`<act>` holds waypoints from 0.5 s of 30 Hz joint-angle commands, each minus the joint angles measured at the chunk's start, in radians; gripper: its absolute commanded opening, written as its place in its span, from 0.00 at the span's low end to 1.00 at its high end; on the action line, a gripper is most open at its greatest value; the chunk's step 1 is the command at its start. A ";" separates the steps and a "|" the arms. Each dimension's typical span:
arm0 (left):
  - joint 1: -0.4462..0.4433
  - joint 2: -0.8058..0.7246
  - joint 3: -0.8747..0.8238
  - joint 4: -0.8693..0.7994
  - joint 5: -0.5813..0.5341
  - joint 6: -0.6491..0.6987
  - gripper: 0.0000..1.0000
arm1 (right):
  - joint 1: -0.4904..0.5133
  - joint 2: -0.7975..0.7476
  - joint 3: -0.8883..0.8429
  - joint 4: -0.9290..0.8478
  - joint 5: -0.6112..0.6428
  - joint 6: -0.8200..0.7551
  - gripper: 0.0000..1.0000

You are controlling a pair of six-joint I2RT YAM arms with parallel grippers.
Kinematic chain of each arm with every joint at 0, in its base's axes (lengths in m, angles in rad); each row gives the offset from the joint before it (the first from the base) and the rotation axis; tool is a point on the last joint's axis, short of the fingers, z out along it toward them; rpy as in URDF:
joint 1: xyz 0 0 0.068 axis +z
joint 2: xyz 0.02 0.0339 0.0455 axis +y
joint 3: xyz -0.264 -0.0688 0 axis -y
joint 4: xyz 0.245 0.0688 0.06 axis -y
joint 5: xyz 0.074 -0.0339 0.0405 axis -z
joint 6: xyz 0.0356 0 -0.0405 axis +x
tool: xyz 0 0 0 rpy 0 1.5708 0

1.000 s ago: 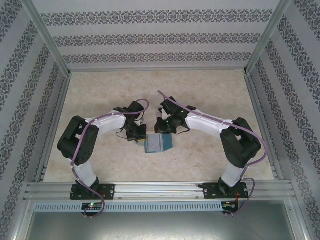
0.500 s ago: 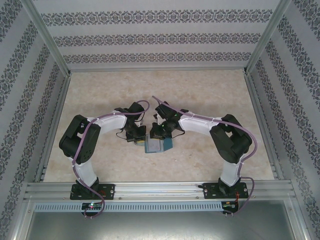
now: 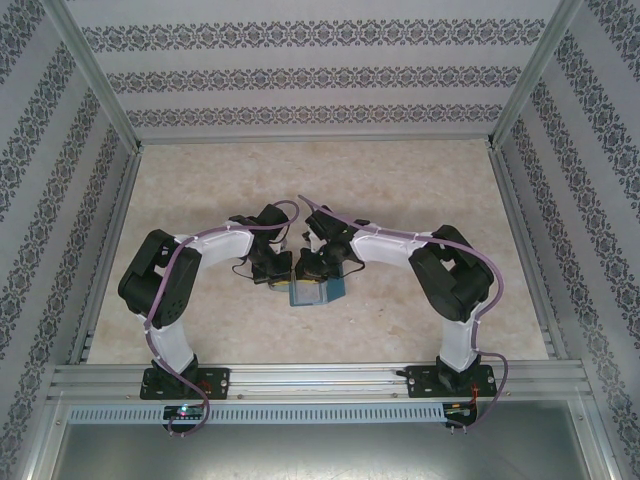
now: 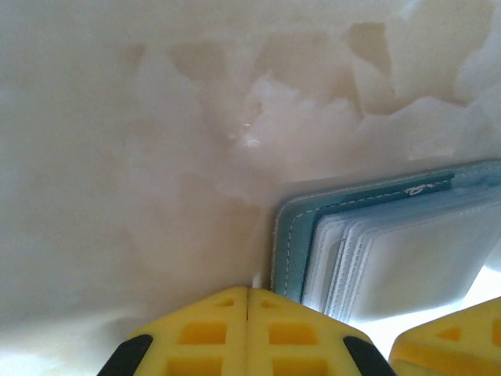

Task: Take the credit cards out of the card holder

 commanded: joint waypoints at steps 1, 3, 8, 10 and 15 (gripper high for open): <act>-0.011 0.018 -0.013 -0.026 -0.009 0.015 0.01 | 0.013 0.024 0.029 -0.049 0.014 -0.011 0.15; -0.010 0.019 -0.011 -0.025 -0.007 0.016 0.01 | 0.015 0.026 0.035 -0.071 0.032 -0.019 0.16; -0.011 0.022 -0.011 -0.024 -0.007 0.017 0.01 | 0.022 0.028 0.062 -0.148 0.092 -0.048 0.18; -0.011 0.023 -0.011 -0.023 -0.007 0.017 0.01 | 0.024 0.026 0.072 -0.172 0.113 -0.057 0.21; -0.011 0.024 -0.009 -0.022 -0.004 0.018 0.00 | 0.025 0.028 0.090 -0.219 0.149 -0.071 0.27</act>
